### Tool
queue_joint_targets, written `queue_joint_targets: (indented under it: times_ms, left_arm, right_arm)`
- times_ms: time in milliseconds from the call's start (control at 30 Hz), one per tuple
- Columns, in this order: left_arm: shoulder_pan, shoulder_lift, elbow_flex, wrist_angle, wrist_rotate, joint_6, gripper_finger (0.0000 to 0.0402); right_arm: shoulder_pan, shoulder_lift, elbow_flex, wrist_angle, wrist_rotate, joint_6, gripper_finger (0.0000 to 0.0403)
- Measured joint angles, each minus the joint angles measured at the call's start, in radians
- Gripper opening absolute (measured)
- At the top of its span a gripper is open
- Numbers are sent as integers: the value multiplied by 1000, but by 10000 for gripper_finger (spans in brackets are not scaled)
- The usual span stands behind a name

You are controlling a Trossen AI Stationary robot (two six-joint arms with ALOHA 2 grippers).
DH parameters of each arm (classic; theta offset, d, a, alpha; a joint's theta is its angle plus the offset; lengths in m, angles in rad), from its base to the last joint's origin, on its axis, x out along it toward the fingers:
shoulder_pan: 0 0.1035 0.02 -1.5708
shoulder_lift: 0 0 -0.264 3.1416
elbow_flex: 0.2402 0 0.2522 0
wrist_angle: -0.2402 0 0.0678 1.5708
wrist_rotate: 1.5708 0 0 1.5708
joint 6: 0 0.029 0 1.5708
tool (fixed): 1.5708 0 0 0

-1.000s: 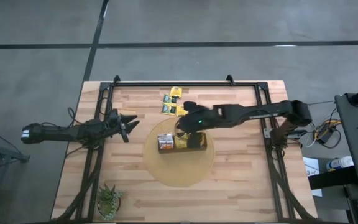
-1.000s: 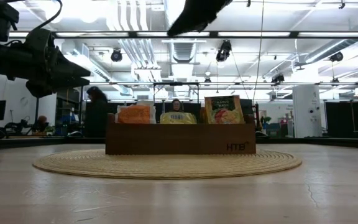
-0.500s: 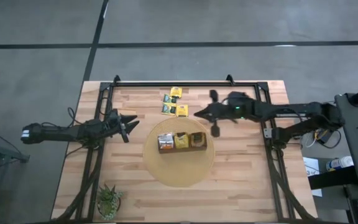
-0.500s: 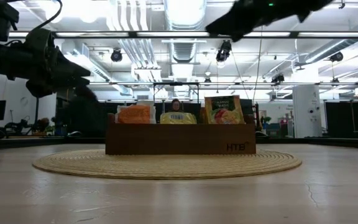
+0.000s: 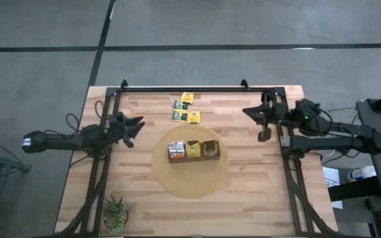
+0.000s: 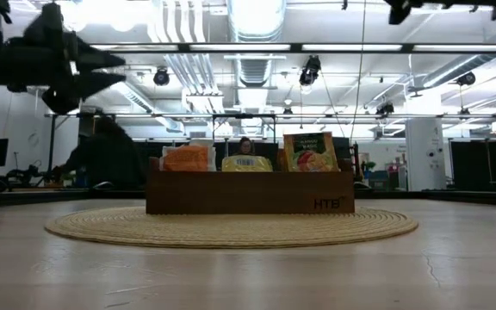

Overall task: Pick & Place Tea
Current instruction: Put the yellow tea bag into the wooden organizer

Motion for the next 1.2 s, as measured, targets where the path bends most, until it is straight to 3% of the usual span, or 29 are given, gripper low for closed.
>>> queue_joint_targets:
  times_ms: [67, 167, 333, 567, 800, 1100, 1200]
  left_arm:
    - [1, 0, 0, 64, -13, 84, 167]
    - [1, 2, 0, 171, -112, 192, 167]
    - [3, 1, 0, 296, -247, 243, 167]
    - [1, 14, 0, 227, -125, 27, 167]
    - [3, 18, 0, 234, -104, -3, 167]
    - [3, 38, 20, 233, -104, 13, 167]
    - [3, 39, 23, 233, -30, 1, 167]
  right_arm:
    - [0, -60, -36, 2, 12, -2, 9]
    - [-1, -140, -84, -4, 68, -1, 9]
    - [-1, -263, -144, 17, 98, 11, 9]
    - [2, -439, -258, 25, 100, 111, 9]
    - [2, -650, -368, 26, 100, 170, 9]
    - [6, -647, -427, 31, 81, 80, 9]
    - [6, -653, -459, 27, 82, 41, 9]
